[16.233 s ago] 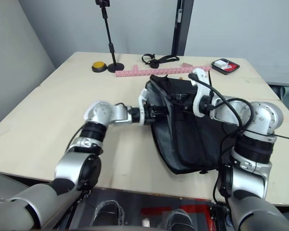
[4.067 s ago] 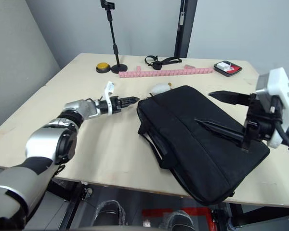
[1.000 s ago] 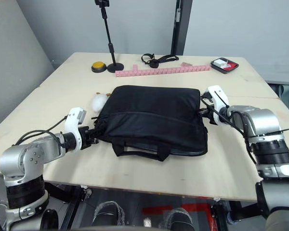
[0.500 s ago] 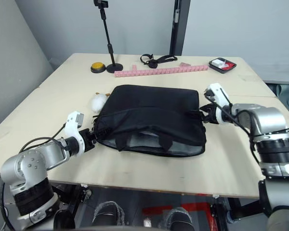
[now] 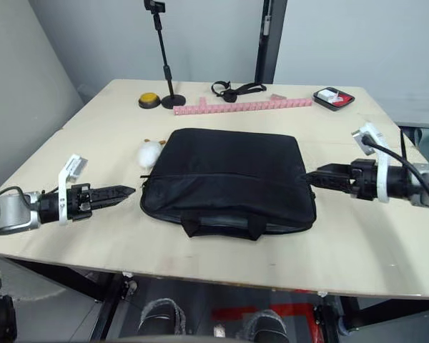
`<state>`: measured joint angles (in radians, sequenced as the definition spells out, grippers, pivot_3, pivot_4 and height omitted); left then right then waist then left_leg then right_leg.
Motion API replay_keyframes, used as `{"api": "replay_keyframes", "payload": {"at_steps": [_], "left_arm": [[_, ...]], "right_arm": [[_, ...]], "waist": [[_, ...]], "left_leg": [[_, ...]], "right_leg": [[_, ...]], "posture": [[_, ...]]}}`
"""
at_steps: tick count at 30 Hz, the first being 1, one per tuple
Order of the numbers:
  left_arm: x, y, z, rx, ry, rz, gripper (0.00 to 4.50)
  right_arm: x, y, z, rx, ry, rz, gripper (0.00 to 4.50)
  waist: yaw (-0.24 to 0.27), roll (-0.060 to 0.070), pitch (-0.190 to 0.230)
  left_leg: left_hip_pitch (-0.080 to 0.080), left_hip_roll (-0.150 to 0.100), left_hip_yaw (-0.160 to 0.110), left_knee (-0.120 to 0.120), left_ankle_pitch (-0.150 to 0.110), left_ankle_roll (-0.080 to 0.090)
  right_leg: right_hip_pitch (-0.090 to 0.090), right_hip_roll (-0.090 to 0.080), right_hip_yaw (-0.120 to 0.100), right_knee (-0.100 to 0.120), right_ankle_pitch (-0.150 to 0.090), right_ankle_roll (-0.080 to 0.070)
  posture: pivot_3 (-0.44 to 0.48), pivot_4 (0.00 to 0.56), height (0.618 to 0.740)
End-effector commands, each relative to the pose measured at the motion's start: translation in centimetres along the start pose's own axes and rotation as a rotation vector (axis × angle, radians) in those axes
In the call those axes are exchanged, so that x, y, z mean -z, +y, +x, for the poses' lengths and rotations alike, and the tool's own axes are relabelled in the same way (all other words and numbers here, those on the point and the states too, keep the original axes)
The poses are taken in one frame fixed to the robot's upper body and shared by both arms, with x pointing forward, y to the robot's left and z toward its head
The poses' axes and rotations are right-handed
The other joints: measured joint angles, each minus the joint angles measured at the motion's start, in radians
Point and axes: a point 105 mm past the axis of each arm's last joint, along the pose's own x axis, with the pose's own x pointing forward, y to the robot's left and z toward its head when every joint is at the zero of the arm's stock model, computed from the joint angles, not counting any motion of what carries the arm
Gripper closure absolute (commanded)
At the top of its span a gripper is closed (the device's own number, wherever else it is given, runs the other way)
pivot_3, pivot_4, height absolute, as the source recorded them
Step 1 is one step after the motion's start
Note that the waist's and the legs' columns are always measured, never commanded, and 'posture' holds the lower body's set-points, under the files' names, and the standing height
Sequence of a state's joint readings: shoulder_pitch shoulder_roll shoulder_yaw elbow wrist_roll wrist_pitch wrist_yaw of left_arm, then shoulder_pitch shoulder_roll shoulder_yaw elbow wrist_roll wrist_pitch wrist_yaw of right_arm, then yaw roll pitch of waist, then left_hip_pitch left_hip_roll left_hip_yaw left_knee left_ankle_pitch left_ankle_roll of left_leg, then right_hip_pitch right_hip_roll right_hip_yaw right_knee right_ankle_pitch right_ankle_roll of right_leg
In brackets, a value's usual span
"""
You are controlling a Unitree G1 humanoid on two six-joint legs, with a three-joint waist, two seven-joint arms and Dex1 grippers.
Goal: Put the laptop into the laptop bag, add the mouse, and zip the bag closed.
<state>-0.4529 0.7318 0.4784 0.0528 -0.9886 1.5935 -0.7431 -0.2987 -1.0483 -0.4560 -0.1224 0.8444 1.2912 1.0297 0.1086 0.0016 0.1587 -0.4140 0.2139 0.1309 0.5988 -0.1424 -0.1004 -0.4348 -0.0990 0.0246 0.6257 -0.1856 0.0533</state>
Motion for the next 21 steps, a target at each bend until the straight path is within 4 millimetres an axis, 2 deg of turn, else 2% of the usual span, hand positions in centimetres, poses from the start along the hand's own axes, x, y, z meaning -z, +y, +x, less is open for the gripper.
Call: {"api": "replay_keyframes", "payload": {"at_steps": [1,3,4,7,10,17,21], "left_arm": [[0.2,0.0,0.5,0.057,0.063,-0.015,1.16],[0.3,1.5,1.0,0.004,0.081,-0.036,1.16],[0.3,2.0,1.3,-0.011,0.091,-0.029,1.16],[-0.4,2.5,1.5,-0.011,0.099,-0.001,1.16],[-1.4,2.9,1.1,-0.008,0.076,0.000,1.16],[-0.8,4.2,2.3,-0.013,0.110,-0.018,1.16],[0.0,4.5,3.2,-0.007,0.147,-0.027,1.16]], "right_arm": [[0.5,0.1,-0.9,-0.024,-0.043,0.058,0.00],[0.4,0.0,-0.6,-0.057,-0.095,0.103,0.00],[1.1,-0.7,-0.3,-0.035,-0.084,0.129,0.00],[2.7,-1.9,0.2,0.006,-0.058,0.180,0.00],[3.2,-2.1,0.3,0.007,-0.067,0.208,0.00],[5.4,-4.3,1.0,0.083,-0.023,0.265,0.00],[6.2,-4.9,2.2,0.074,0.003,0.289,0.00]], "waist": [[-0.002,0.000,0.000],[-0.008,0.000,-0.001],[-0.010,0.001,-0.001],[-0.007,0.000,-0.001],[-0.006,0.001,-0.001],[-0.003,0.001,-0.001],[-0.003,0.001,-0.001]], "left_leg": [[0.000,0.000,0.000,0.000,0.000,0.000],[0.000,0.000,0.001,-0.001,0.000,0.000],[0.000,0.000,0.001,-0.001,0.000,0.000],[0.000,0.000,0.001,-0.001,0.000,0.000],[0.000,0.000,0.001,-0.001,0.000,0.000],[0.000,0.000,0.001,-0.001,0.000,0.000],[0.000,0.000,0.001,0.000,0.000,-0.001]], "right_leg": [[0.000,0.000,0.000,0.000,0.000,0.000],[0.000,0.000,0.000,0.000,0.000,0.000],[0.000,0.000,0.000,0.000,0.000,0.000],[-0.001,0.000,0.000,0.001,0.000,0.000],[-0.001,0.000,0.000,0.001,0.000,0.000],[-0.001,-0.001,0.000,0.001,0.000,0.000],[0.000,-0.001,0.000,0.002,0.000,0.000]], "posture": [[0.000,0.150,0.733],[0.000,0.150,0.733],[0.000,0.150,0.733],[0.000,0.150,0.733],[0.000,0.150,0.733],[0.000,0.150,0.733],[0.000,0.150,0.733]]}}
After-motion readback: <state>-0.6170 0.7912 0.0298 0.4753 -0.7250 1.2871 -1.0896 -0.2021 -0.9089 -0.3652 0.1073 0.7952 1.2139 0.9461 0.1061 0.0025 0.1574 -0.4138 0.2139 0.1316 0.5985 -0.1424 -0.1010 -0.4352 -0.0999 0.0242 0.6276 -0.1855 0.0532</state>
